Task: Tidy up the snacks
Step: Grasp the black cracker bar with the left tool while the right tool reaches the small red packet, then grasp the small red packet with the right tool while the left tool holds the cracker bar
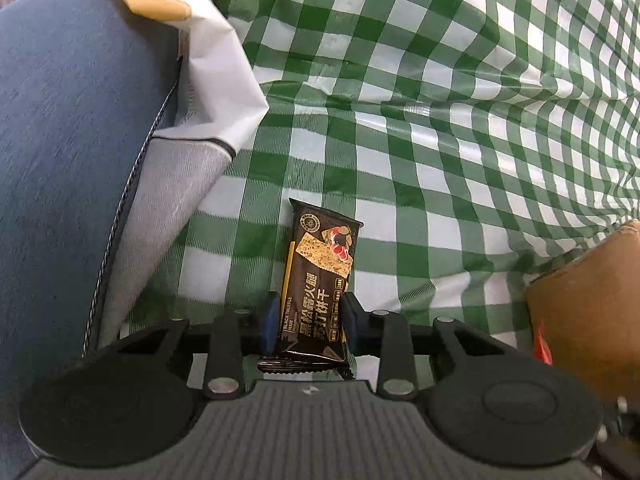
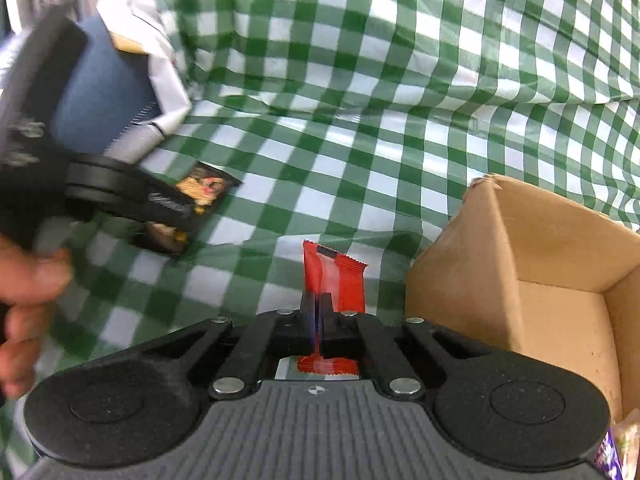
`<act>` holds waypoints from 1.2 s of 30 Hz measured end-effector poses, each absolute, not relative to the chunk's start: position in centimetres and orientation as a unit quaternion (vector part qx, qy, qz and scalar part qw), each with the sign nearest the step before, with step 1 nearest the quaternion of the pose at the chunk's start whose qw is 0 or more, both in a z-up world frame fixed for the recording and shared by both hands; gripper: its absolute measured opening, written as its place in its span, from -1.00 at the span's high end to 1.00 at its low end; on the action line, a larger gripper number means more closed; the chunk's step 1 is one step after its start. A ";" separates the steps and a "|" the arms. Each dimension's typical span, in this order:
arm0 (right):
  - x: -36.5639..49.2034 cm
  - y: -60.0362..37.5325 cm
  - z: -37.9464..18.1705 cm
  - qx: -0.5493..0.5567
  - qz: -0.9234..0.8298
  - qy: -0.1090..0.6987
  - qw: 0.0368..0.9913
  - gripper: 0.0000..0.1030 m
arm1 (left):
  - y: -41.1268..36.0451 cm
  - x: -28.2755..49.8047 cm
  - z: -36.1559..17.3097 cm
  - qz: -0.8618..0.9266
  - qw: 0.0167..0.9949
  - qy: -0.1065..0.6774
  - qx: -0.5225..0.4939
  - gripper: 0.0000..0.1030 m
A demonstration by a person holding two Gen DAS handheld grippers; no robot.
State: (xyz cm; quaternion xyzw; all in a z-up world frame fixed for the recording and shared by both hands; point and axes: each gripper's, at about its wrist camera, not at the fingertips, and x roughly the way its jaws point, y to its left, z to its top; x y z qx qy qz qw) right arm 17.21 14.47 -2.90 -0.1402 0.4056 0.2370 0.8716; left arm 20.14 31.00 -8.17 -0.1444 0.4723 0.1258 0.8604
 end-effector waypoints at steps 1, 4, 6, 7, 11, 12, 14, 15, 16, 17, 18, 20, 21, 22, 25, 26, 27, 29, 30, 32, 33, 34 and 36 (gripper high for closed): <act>16.5 14.0 -2.5 -0.137 0.243 0.406 0.870 0.99 | 30.9 19.8 -8.1 0.123 0.860 0.473 -0.148 0.31; 13.8 12.4 -1.6 -0.124 0.264 0.406 0.866 0.99 | 30.8 18.7 -8.0 0.124 0.856 0.476 -0.162 0.31; 11.6 11.4 -1.1 -0.122 0.277 0.402 0.864 0.99 | 30.8 17.8 -7.9 0.125 0.852 0.479 -0.170 0.32; 10.5 10.9 -0.8 -0.122 0.286 0.399 0.863 0.99 | 30.7 17.3 -7.8 0.126 0.851 0.479 -0.174 0.33; 6.2 8.7 -0.3 -0.133 0.307 0.385 0.860 0.99 | 30.1 14.3 -6.5 0.126 0.850 0.474 -0.195 0.35; 5.2 8.2 -0.3 -0.135 0.312 0.383 0.859 0.99 | 29.8 13.4 -6.2 0.124 0.849 0.473 -0.199 0.36; 3.5 7.3 -0.4 -0.143 0.321 0.376 0.857 0.99 | 29.1 11.6 -5.8 0.120 0.847 0.477 -0.201 0.36; 2.5 6.9 -0.5 -0.149 0.324 0.371 0.857 0.99 | 28.8 10.8 -5.8 0.118 0.845 0.482 -0.202 0.36; 1.8 6.5 -0.7 -0.150 0.327 0.369 0.857 0.99 | 28.4 9.9 -5.8 0.115 0.842 0.488 -0.201 0.37; 1.1 6.0 -1.0 -0.150 0.330 0.368 0.856 0.99 | 27.9 9.1 -5.9 0.111 0.838 0.495 -0.199 0.37; 0.6 5.7 -1.3 -0.150 0.330 0.368 0.856 0.99 | 27.4 8.4 -6.0 0.107 0.835 0.503 -0.194 0.37; -0.6 5.1 -2.3 -0.157 0.326 0.367 0.857 0.99 | 26.4 7.1 -6.0 0.094 0.831 0.516 -0.185 0.37; -1.0 5.0 -2.9 -0.158 0.326 0.375 0.853 0.99 | 26.0 6.5 -6.1 0.085 0.828 0.523 -0.184 0.37; -1.4 5.0 -3.5 -0.160 0.328 0.383 0.849 0.99 | 25.5 6.0 -6.3 0.073 0.822 0.534 -0.183 0.37; -1.9 5.0 -4.8 -0.165 0.332 0.404 0.836 0.98 | 24.1 5.1 -7.3 0.062 0.804 0.568 -0.163 0.36; -1.9 4.8 -5.1 -0.157 0.338 0.418 0.829 0.97 | 23.8 5.1 -7.5 0.065 0.801 0.576 -0.151 0.36; -1.6 4.6 -5.3 -0.143 0.340 0.431 0.824 0.92 | 23.6 5.1 -7.6 0.071 0.800 0.579 -0.142 0.36; -0.8 4.0 -5.5 -0.109 0.336 0.455 0.817 0.47 | 23.7 5.2 -7.7 0.081 0.801 0.575 -0.147 0.22; -0.3 3.6 -5.6 -0.090 0.331 0.466 0.815 0.30 | 23.9 5.3 -7.7 0.083 0.800 0.572 -0.158 0.17; 0.4 3.1 -5.8 -0.066 0.320 0.481 0.814 -0.08 | 23.8 5.6 -7.8 0.080 0.800 0.571 -0.164 0.10; 0.6 3.1 -6.1 -0.060 0.321 0.486 0.811 -0.08 | 23.5 5.7 -7.8 0.078 0.800 0.573 -0.157 0.07; 0.7 3.3 -6.4 -0.060 0.323 0.488 0.809 -0.08 | 23.1 5.8 -7.9 0.077 0.801 0.575 -0.147 -0.03; 0.6 3.7 -6.6 -0.070 0.322 0.486 0.809 -0.09 | 22.6 6.1 -8.0 0.078 0.801 0.578 -0.133 -0.07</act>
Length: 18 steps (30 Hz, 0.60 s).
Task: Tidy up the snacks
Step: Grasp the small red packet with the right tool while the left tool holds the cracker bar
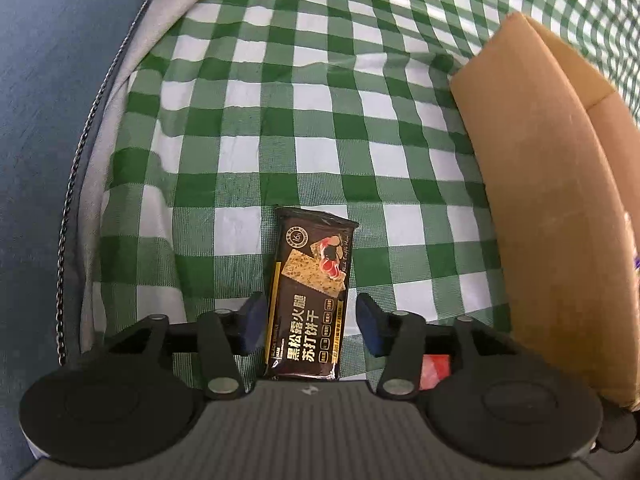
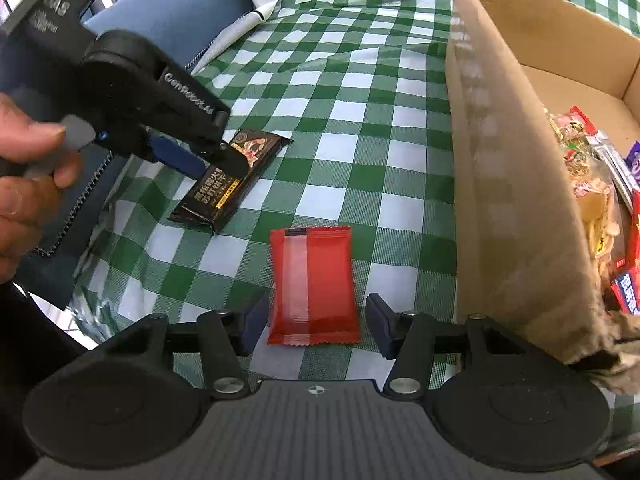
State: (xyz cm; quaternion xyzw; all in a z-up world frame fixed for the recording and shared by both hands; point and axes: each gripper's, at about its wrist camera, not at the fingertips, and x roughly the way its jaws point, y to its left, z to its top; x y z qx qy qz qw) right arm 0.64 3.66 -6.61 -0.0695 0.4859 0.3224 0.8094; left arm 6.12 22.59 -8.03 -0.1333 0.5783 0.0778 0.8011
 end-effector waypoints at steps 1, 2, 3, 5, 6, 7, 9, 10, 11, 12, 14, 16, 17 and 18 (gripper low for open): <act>0.4 3.7 -6.8 -0.073 0.322 0.485 0.809 -0.09 | 22.5 6.3 -8.1 0.079 0.800 0.580 -0.131 -0.07; 0.6 3.9 -7.0 -0.074 0.322 0.486 0.809 -0.09 | 22.5 6.4 -8.2 0.080 0.799 0.581 -0.132 -0.07; 0.8 3.9 -7.2 -0.073 0.322 0.488 0.808 -0.09 | 22.5 6.5 -8.3 0.081 0.798 0.582 -0.133 -0.07; 1.3 3.9 -7.4 -0.069 0.320 0.494 0.806 -0.09 | 22.5 6.8 -8.7 0.081 0.796 0.586 -0.127 -0.07; 1.4 4.0 -7.6 -0.067 0.319 0.495 0.805 -0.09 | 22.4 6.9 -8.9 0.080 0.795 0.588 -0.123 -0.07; 1.6 4.1 -7.7 -0.067 0.318 0.496 0.805 -0.09 | 22.2 7.1 -9.1 0.080 0.794 0.591 -0.118 -0.07; 1.7 4.2 -7.8 -0.068 0.317 0.496 0.805 -0.09 | 22.0 7.2 -9.4 0.080 0.792 0.595 -0.109 -0.07; 1.7 4.3 -7.9 -0.072 0.316 0.494 0.806 -0.09 | 21.9 7.3 -9.5 0.079 0.793 0.595 -0.105 -0.07; 1.7 4.4 -7.9 -0.075 0.316 0.492 0.807 -0.09 | 21.8 7.4 -9.5 0.078 0.794 0.594 -0.102 -0.08; 1.6 4.5 -8.0 -0.080 0.316 0.490 0.808 -0.09 | 21.7 7.5 -9.6 0.079 0.794 0.594 -0.101 -0.08; 1.4 4.7 -8.0 -0.090 0.318 0.484 0.810 0.07 | 21.7 7.5 -9.6 0.078 0.795 0.594 -0.097 -0.08; 1.3 4.7 -7.9 -0.098 0.322 0.475 0.813 0.14 | 21.6 7.5 -9.6 0.078 0.795 0.594 -0.093 -0.08; 1.2 4.6 -7.8 -0.097 0.324 0.474 0.813 0.15 | 21.5 7.5 -9.6 0.077 0.795 0.595 -0.091 -0.07; 1.2 4.6 -7.8 -0.097 0.324 0.472 0.814 0.15 | 21.5 7.5 -9.6 0.078 0.795 0.595 -0.088 -0.06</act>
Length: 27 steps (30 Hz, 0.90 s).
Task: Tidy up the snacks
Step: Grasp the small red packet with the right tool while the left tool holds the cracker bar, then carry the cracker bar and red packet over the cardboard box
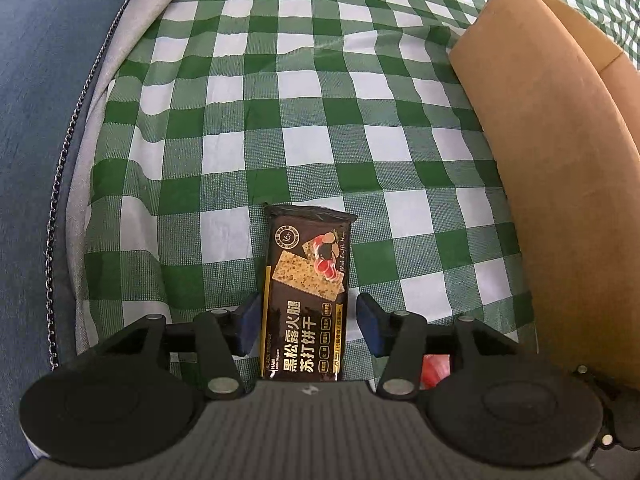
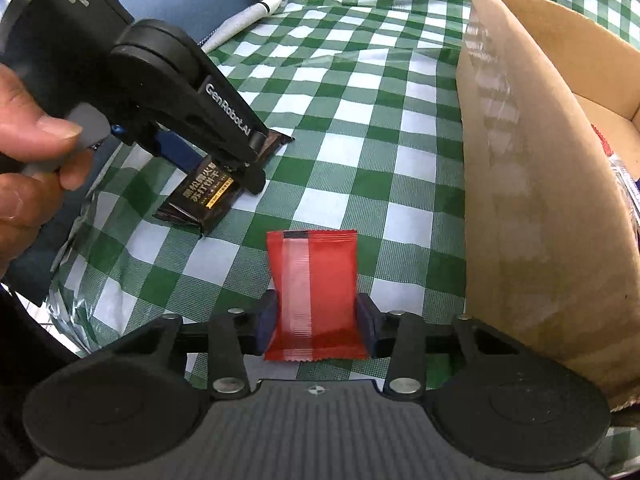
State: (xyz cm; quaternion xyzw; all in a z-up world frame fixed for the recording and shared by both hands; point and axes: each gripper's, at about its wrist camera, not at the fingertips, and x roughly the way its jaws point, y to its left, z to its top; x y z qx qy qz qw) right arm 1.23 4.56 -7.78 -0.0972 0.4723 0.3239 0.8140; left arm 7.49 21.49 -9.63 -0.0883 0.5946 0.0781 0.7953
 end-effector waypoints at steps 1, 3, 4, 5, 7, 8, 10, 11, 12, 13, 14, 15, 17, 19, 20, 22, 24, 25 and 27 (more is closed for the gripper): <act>1.2 4.5 -7.7 -0.098 0.323 0.470 0.816 0.16 | 21.4 7.5 -9.6 0.079 0.796 0.594 -0.086 0.02; 1.1 4.4 -7.3 -0.101 0.322 0.460 0.821 0.16 | 21.3 7.5 -9.6 0.081 0.797 0.593 -0.080 0.17; 1.0 4.4 -7.1 -0.100 0.321 0.456 0.824 0.16 | 21.4 7.5 -9.6 0.081 0.798 0.592 -0.080 0.17; 1.0 4.3 -6.9 -0.098 0.322 0.453 0.826 0.16 | 21.4 7.5 -9.5 0.081 0.799 0.591 -0.080 0.17; 1.1 4.2 -6.6 -0.094 0.323 0.452 0.826 0.16 | 21.3 7.5 -9.4 0.084 0.802 0.586 -0.074 0.17; 1.1 4.2 -6.7 -0.094 0.323 0.453 0.826 0.15 | 21.4 7.5 -9.3 0.087 0.804 0.584 -0.073 0.17; 1.2 4.2 -7.1 -0.097 0.321 0.460 0.822 0.15 | 21.6 7.5 -9.1 0.091 0.806 0.579 -0.080 0.17; 1.2 4.2 -7.3 -0.098 0.319 0.464 0.821 0.15 | 21.7 7.5 -9.1 0.092 0.806 0.579 -0.082 0.17; 1.3 4.2 -7.4 -0.099 0.317 0.467 0.819 0.15 | 21.7 7.5 -9.1 0.093 0.805 0.580 -0.082 0.17; 1.3 4.3 -7.6 -0.100 0.316 0.468 0.819 0.15 | 21.7 7.5 -9.2 0.093 0.804 0.581 -0.082 0.17; 1.3 4.2 -7.6 -0.100 0.316 0.468 0.819 0.15 | 21.7 7.6 -9.3 0.091 0.803 0.583 -0.082 0.17; 1.3 4.2 -7.6 -0.100 0.316 0.467 0.820 0.15 | 21.7 7.5 -9.3 0.091 0.803 0.583 -0.081 0.17; 1.3 4.2 -7.6 -0.099 0.316 0.466 0.820 0.15 | 21.6 7.6 -9.1 0.093 0.806 0.578 -0.083 0.17; 1.2 4.2 -7.4 -0.098 0.316 0.461 0.823 0.15 | 21.8 7.5 -8.8 0.097 0.810 0.571 -0.089 0.17; 1.2 4.2 -7.3 -0.096 0.316 0.457 0.825 0.16 | 21.9 7.5 -8.7 0.098 0.813 0.567 -0.090 0.17; 1.1 4.1 -6.7 -0.092 0.318 0.446 0.831 0.16 | 22.0 7.5 -8.2 0.098 0.819 0.557 -0.097 0.17; 1.0 4.0 -6.1 -0.089 0.320 0.431 0.839 0.16 | 22.0 7.5 -7.8 0.096 0.826 0.546 -0.104 0.18; 0.9 3.9 -5.8 -0.086 0.320 0.426 0.842 0.16 | 22.0 7.4 -7.5 0.096 0.829 0.540 -0.107 0.18; 0.8 3.7 -5.2 -0.077 0.320 0.416 0.848 0.16 | 21.9 7.3 -7.0 0.095 0.836 0.529 -0.113 0.18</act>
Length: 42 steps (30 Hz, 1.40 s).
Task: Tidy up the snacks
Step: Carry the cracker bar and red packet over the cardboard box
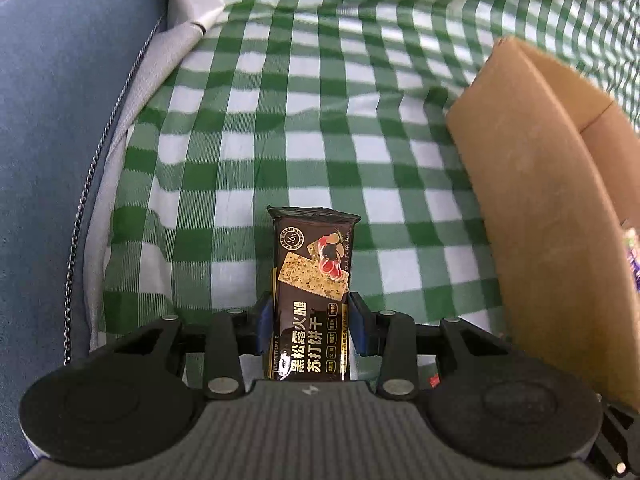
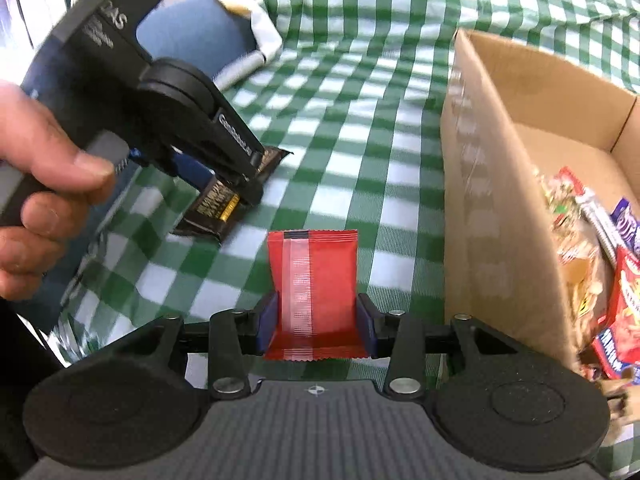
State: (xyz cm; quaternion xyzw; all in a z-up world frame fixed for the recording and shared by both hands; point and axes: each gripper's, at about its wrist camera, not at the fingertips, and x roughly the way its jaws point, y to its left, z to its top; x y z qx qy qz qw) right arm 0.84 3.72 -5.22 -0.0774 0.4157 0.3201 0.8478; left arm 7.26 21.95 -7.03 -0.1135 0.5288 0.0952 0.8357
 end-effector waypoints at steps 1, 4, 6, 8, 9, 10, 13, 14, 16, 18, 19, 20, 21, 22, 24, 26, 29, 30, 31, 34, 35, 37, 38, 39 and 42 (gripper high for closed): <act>0.8 3.6 -4.8 -0.073 0.320 0.410 0.851 0.16 | 22.0 7.1 -6.7 0.095 0.840 0.520 -0.119 0.18; 0.4 3.1 -3.1 -0.065 0.323 0.384 0.862 0.16 | 22.5 6.7 -5.4 0.097 0.854 0.491 -0.141 0.18; 0.2 2.6 -1.1 -0.057 0.331 0.353 0.873 0.16 | 22.8 6.3 -4.5 0.104 0.863 0.469 -0.156 0.18; 0.4 1.9 1.0 -0.046 0.334 0.330 0.882 0.16 | 23.0 5.8 -3.5 0.108 0.873 0.444 -0.171 0.18; 0.7 1.5 2.2 -0.040 0.335 0.318 0.886 0.16 | 22.9 5.7 -3.1 0.108 0.876 0.435 -0.176 0.18; 1.0 0.9 3.3 -0.032 0.335 0.307 0.890 0.16 | 22.8 5.5 -2.7 0.109 0.880 0.426 -0.181 0.18; 2.0 -1.2 6.3 -0.012 0.339 0.271 0.901 0.16 | 22.3 5.2 -2.1 0.107 0.885 0.414 -0.186 0.18; 2.4 -2.0 7.2 -0.011 0.339 0.254 0.906 0.16 | 22.0 5.2 -2.1 0.105 0.886 0.412 -0.184 0.18; 3.1 -3.6 8.3 -0.018 0.336 0.220 0.916 0.16 | 21.6 5.3 -1.9 0.102 0.889 0.409 -0.178 0.18; 3.7 -5.2 8.6 -0.023 0.327 0.191 0.925 0.16 | 21.4 5.4 -1.8 0.102 0.892 0.406 -0.174 0.18; 4.2 -6.1 8.4 -0.021 0.319 0.184 0.929 0.16 | 21.4 5.5 -1.7 0.102 0.892 0.404 -0.174 0.18; 4.8 -6.8 8.0 -0.018 0.310 0.182 0.933 0.16 | 21.4 5.6 -1.7 0.101 0.893 0.403 -0.176 0.18; 5.3 -7.6 7.6 -0.012 0.299 0.184 0.936 0.16 | 21.3 5.6 -1.7 0.101 0.893 0.402 -0.176 0.18; 5.8 -8.3 6.9 -0.003 0.289 0.190 0.938 0.16 | 21.3 5.7 -1.7 0.101 0.894 0.400 -0.176 0.18; 6.7 -9.4 5.9 0.017 0.274 0.210 0.938 0.16 | 21.1 5.9 -1.6 0.099 0.895 0.397 -0.175 0.18; 7.3 -10.2 5.4 0.031 0.268 0.221 0.937 0.16 | 20.9 6.1 -1.5 0.097 0.898 0.393 -0.172 0.18; 7.1 -10.8 5.1 0.030 0.262 0.216 0.940 0.16 | 20.6 6.4 -1.2 0.090 0.905 0.380 -0.171 0.18; 7.1 -10.9 5.0 0.028 0.259 0.216 0.941 0.16 | 20.5 6.4 -1.0 0.088 0.908 0.373 -0.171 0.18; 7.2 -10.8 5.0 0.027 0.257 0.216 0.942 0.16 | 20.3 6.3 -0.7 0.085 0.911 0.365 -0.171 0.18; 7.1 -11.2 4.9 0.023 0.247 0.211 0.945 0.16 | 19.6 6.2 0.2 0.071 0.925 0.333 -0.172 0.18; 7.0 -11.3 4.9 0.024 0.244 0.209 0.947 0.16 | 19.3 6.2 0.5 0.065 0.929 0.322 -0.172 0.18; 7.1 -11.9 5.0 0.029 0.235 0.208 0.949 0.16 | 18.5 6.1 1.1 0.051 0.937 0.301 -0.171 0.18; 6.9 -12.5 5.0 0.033 0.230 0.208 0.950 0.16 | 18.0 6.1 1.4 0.044 0.941 0.290 -0.169 0.18; 7.0 -12.8 5.0 0.036 0.225 0.208 0.951 0.16 | 17.5 6.0 1.7 0.036 0.944 0.281 -0.168 0.18; 7.3 -13.6 4.9 0.043 0.210 0.209 0.954 0.16 | 15.8 5.8 2.5 0.012 0.954 0.254 -0.160 0.18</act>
